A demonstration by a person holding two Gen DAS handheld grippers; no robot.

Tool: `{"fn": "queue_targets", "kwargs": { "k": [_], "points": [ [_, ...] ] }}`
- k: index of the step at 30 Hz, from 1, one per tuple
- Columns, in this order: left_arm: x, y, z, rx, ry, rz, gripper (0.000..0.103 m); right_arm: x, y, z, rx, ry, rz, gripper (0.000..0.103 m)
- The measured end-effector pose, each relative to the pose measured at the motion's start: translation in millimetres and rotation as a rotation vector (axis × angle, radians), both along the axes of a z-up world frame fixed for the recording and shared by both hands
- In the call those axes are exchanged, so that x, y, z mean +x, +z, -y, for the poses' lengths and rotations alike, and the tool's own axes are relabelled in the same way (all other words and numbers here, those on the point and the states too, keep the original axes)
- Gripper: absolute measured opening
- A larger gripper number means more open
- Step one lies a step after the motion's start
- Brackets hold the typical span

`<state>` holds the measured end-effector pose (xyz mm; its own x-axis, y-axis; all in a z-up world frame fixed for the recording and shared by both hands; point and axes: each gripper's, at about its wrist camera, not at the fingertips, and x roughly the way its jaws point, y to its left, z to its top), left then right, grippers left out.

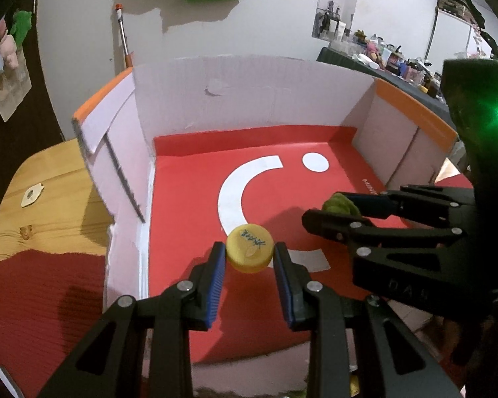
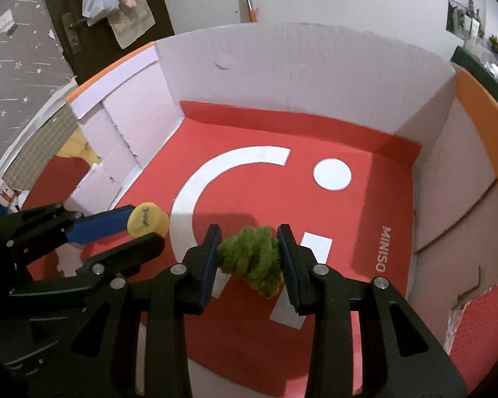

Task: Organize objects
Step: 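Lower the yellow cap and green yarn ball onto the red box floor and open both grippers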

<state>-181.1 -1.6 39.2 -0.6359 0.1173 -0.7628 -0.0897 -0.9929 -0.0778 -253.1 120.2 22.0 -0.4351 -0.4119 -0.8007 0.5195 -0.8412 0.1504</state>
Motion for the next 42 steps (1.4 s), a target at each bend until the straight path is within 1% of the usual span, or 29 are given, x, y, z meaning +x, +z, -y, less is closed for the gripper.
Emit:
{"fn": "queue_targets", "kwargs": {
  "k": [7, 10, 14, 19, 21, 29, 32, 42],
  "points": [
    [7, 0, -13, -0.005, -0.027, 0.007, 0.031, 5, 2, -18, 0.013, -0.038, 0.041, 0.034],
    [5, -4, -17, -0.01, -0.027, 0.021, 0.031, 7, 5, -21, 0.047, -0.063, 0.022, 0.034],
    [2, -7, -16, -0.011, -0.024, 0.032, 0.031, 8, 8, -27, 0.051, -0.069, 0.019, 0.034],
    [-3, -12, -11, -0.001, -0.018, 0.051, 0.031, 5, 0, -33, 0.041, -0.072, 0.067, 0.034],
    [-4, -13, -11, -0.003, -0.016, 0.053, 0.031, 8, -1, -33, 0.043, -0.072, 0.058, 0.034],
    [-7, -14, -10, -0.014, -0.015, 0.051, 0.031, 12, -1, -32, 0.018, -0.079, 0.069, 0.034],
    [-8, -15, -11, -0.018, -0.015, 0.052, 0.031, 13, 0, -30, 0.027, -0.076, 0.065, 0.035],
    [-10, -16, -10, -0.01, -0.013, 0.052, 0.031, 9, 0, -30, 0.022, -0.069, 0.067, 0.035]
  ]
}}
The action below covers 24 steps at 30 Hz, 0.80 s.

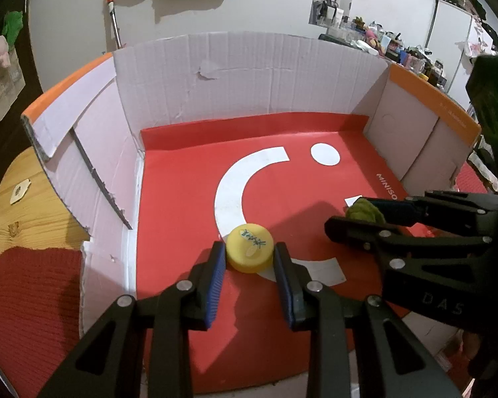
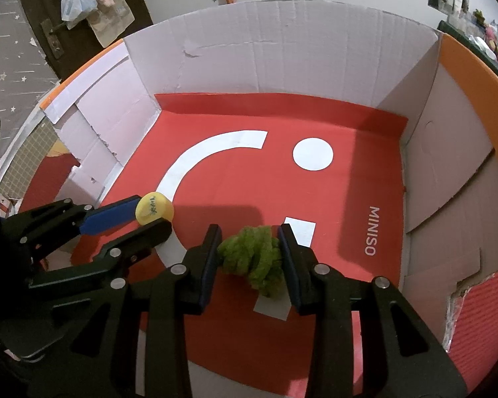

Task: Organize objects
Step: 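Lower the yellow cap and green yarn ball onto the red box floor and open both grippers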

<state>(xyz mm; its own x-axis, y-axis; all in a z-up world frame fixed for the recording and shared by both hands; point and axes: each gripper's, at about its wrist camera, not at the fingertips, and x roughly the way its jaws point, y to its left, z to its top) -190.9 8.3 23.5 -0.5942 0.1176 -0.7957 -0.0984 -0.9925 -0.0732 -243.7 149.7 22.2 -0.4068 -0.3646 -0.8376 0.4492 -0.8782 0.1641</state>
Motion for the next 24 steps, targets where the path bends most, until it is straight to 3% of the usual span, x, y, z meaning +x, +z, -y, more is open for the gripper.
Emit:
{"fn": "queue_targets", "kwargs": {
  "k": [5, 13, 22, 24],
  "points": [
    [-3, 0, 1, 0.008, 0.001, 0.001, 0.032, 0, 1, -4, -0.017, -0.003, 0.01, 0.035],
    [-3, 1, 1, 0.002, 0.0, -0.001, 0.032, -1, 3, -4, -0.03, -0.007, 0.001, 0.049],
    [-1, 2, 1, 0.004, 0.001, -0.004, 0.036, 2, 10, -4, -0.032, -0.016, -0.019, 0.05],
    [0, 2, 1, 0.006, 0.003, -0.003, 0.036, 4, 11, -4, -0.033, -0.019, -0.026, 0.054]
  ]
}}
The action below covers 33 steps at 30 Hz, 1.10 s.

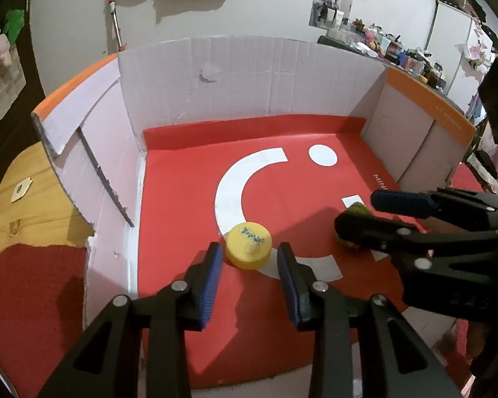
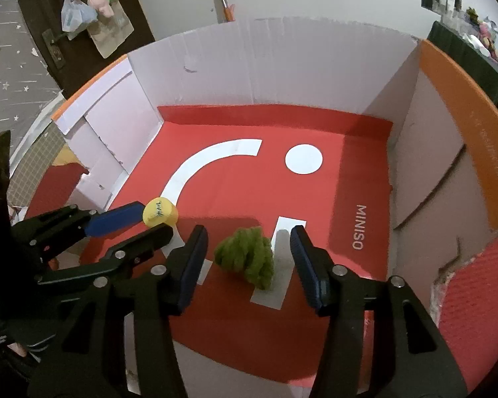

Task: Organize objects
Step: 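Lower the yellow cap and green yarn ball onto the red box floor and open both grippers, then withdraw both grippers from the box back toward the remaining objects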

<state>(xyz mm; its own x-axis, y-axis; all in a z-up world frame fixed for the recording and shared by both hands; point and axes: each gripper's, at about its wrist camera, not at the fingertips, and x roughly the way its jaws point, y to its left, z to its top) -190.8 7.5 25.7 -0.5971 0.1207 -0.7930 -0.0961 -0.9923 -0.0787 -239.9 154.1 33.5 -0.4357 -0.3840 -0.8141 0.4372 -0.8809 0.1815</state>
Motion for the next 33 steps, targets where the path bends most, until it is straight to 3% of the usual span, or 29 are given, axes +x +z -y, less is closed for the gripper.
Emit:
{"fn": "queue_targets", "kwargs": {
  "k": [8, 12, 18, 20, 23, 33],
  "points": [
    [9, 7, -4, -0.003, -0.007, -0.021, 0.039, 13, 12, -5, -0.012, -0.004, -0.037, 0.057],
    [15, 12, -5, -0.002, -0.007, -0.035, 0.045, 20, 17, -9, -0.028, -0.01, -0.048, 0.067],
    [23, 15, -5, 0.004, -0.007, -0.043, 0.045, 30, 23, -13, -0.047, -0.015, -0.062, 0.067],
    [26, 17, -5, 0.007, -0.005, -0.046, 0.046, 33, 25, -14, -0.054, -0.018, -0.066, 0.072],
    [32, 20, -5, 0.002, -0.001, -0.057, 0.055, 39, 27, -16, -0.06, -0.018, -0.073, 0.075],
    [48, 29, -5, -0.009, 0.01, -0.088, 0.066, 54, 36, -21, -0.083, -0.025, -0.095, 0.084]
  ]
}}
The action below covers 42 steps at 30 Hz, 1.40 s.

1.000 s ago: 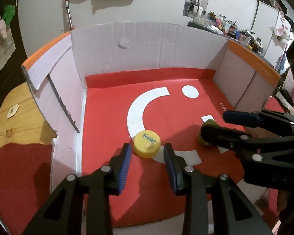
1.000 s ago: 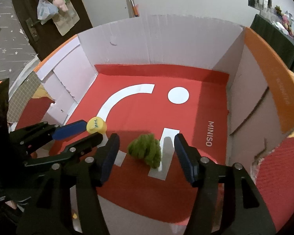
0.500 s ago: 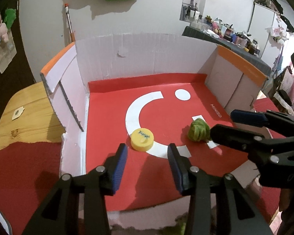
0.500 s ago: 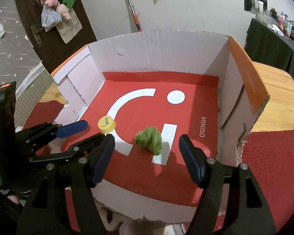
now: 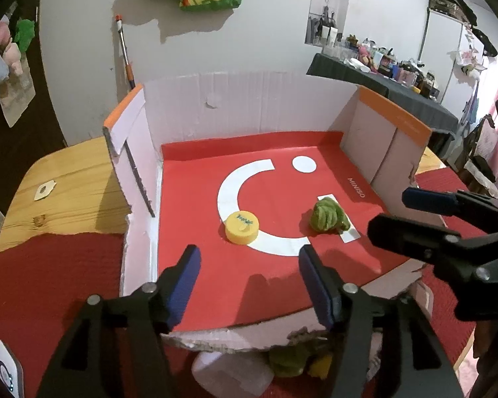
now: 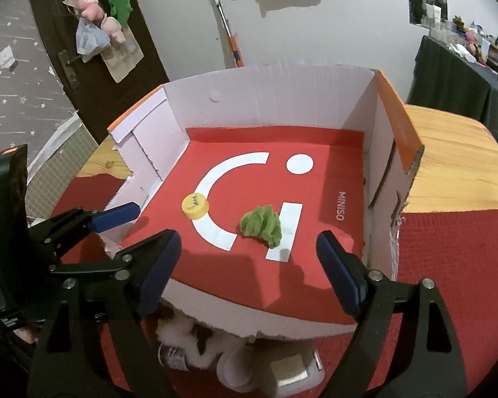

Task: Organize objects
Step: 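Withdraw both grippers from the box back toward the remaining objects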

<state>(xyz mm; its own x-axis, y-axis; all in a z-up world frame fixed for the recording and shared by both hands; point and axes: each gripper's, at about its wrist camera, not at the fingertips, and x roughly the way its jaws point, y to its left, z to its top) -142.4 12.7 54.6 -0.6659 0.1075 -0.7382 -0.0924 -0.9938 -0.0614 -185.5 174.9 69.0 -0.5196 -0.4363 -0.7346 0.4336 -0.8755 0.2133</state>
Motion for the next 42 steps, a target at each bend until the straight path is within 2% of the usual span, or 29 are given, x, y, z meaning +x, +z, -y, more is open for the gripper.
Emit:
{"fn": "queue_targets", "kwargs": {
  "k": [2, 5, 9, 13, 25, 31, 42],
  "points": [
    [2, 1, 0, -0.001, 0.004, -0.003, 0.067, 3, 2, -1, -0.003, 0.0, -0.004, 0.084],
    [6, 1, 1, 0.003, 0.007, -0.006, 0.072, 8, 4, -3, -0.009, 0.0, -0.01, 0.094],
    [11, 3, 1, -0.001, 0.008, -0.016, 0.074, 15, 6, -5, -0.021, 0.001, -0.014, 0.095],
    [16, 4, 2, 0.003, 0.011, -0.025, 0.082, 23, 7, -6, -0.023, -0.001, -0.02, 0.095],
    [32, 0, 4, 0.014, 0.011, -0.008, 0.086, 45, 5, -9, -0.037, -0.001, -0.018, 0.098],
    [44, 3, 2, 0.01, 0.007, -0.029, 0.095, 56, 4, -10, -0.036, 0.005, -0.018, 0.099],
    [59, 0, 1, 0.022, 0.003, -0.016, 0.096, 74, 4, -9, -0.044, 0.012, -0.016, 0.103]
  ]
}}
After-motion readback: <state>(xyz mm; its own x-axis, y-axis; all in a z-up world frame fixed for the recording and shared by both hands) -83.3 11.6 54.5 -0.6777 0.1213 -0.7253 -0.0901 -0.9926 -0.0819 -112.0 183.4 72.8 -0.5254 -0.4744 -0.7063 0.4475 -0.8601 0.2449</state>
